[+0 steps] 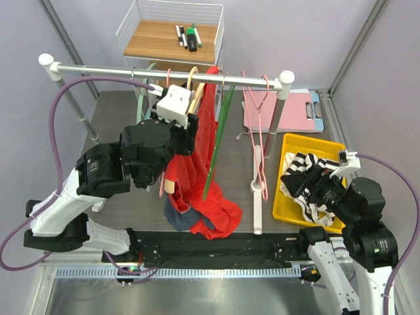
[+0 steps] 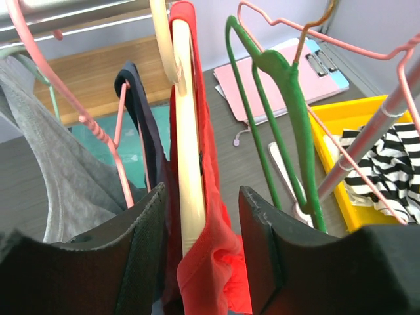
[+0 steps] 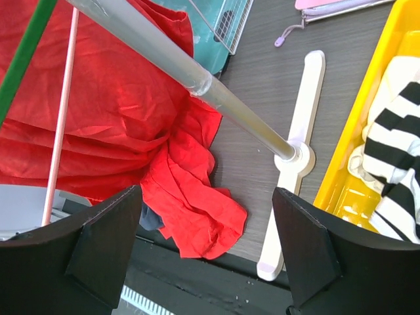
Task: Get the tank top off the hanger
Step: Pick up the hanger, then remove the tank top from the hanger.
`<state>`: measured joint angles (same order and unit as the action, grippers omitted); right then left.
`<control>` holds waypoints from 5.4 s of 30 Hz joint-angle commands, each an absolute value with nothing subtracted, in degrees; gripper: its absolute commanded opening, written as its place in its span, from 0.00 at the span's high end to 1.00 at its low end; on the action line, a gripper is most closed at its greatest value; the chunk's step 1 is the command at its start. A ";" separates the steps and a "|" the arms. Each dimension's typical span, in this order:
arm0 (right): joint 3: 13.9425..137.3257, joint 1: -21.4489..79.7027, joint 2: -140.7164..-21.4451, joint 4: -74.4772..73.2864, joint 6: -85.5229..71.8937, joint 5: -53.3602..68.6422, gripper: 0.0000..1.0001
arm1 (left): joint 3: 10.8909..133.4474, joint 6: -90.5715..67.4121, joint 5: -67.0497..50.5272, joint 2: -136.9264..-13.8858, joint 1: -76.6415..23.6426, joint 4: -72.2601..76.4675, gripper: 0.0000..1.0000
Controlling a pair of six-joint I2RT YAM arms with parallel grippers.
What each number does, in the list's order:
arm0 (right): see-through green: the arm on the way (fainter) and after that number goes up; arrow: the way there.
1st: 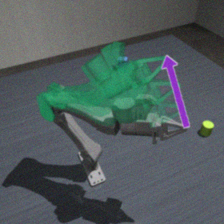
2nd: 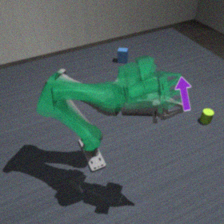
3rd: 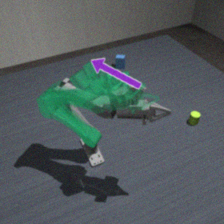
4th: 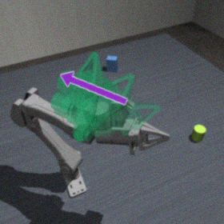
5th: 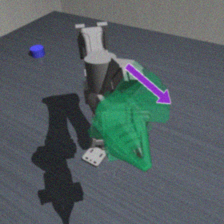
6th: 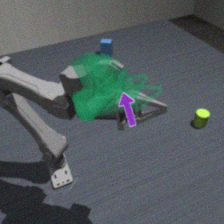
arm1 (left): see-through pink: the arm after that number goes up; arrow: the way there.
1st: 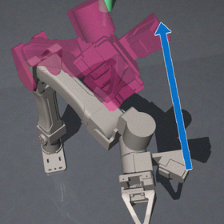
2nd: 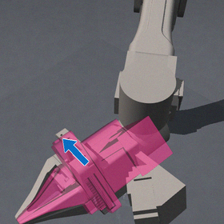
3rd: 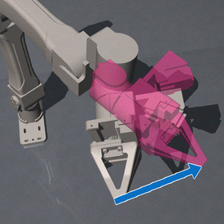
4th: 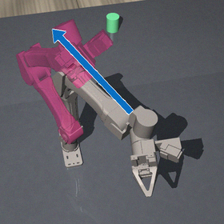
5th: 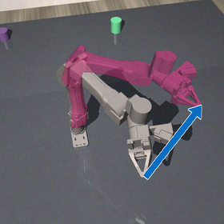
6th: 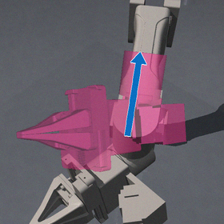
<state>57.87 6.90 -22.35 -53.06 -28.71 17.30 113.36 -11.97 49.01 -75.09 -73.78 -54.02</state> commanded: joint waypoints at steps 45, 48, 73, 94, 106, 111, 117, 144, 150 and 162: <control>66.27 6.77 -21.53 -61.08 -23.20 14.24 0.10 | 122.79 -22.23 42.38 -71.99 -71.02 -59.15 1.00; 66.27 6.77 -21.80 -61.17 -22.85 14.06 0.10 | 122.26 -23.46 40.87 -70.06 -71.02 -60.73 1.00; 68.90 6.77 -25.40 -61.35 -18.99 29.24 0.09 | 115.05 -29.00 25.76 -52.65 -71.02 -70.75 1.00; 72.16 9.23 -26.02 -57.66 -19.25 42.09 0.09 | 97.21 -26.81 20.22 -37.97 -71.02 -77.43 1.00; 72.07 12.21 -26.37 -52.56 -20.92 51.23 0.09 | 86.93 -21.89 2.82 -33.32 -71.02 -70.14 1.00; 73.56 14.41 -26.63 -51.85 -20.83 53.17 0.08 | 86.05 -20.83 -4.29 -33.22 -71.02 -69.53 1.00; 73.04 15.82 -26.02 -50.01 -21.35 55.46 0.07 | 82.27 -18.82 -19.85 -34.01 -71.01 -65.05 1.00; 68.11 18.19 -21.62 -44.20 -29.18 58.98 0.07 | 87.97 -15.56 -42.20 -57.12 -76.01 -42.98 1.00; 70.49 18.19 -21.18 -46.93 -29.27 55.02 0.09 | 91.76 -13.36 -36.31 -63.19 -81.82 -44.21 1.00; 69.52 18.11 -19.95 -48.16 -30.23 58.88 0.26 | 97.47 -15.46 -24.00 -69.08 -83.67 -43.95 1.00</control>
<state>69.32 17.91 -20.53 -48.49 -29.04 56.55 93.21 -14.33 -29.04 -68.64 -83.26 -49.12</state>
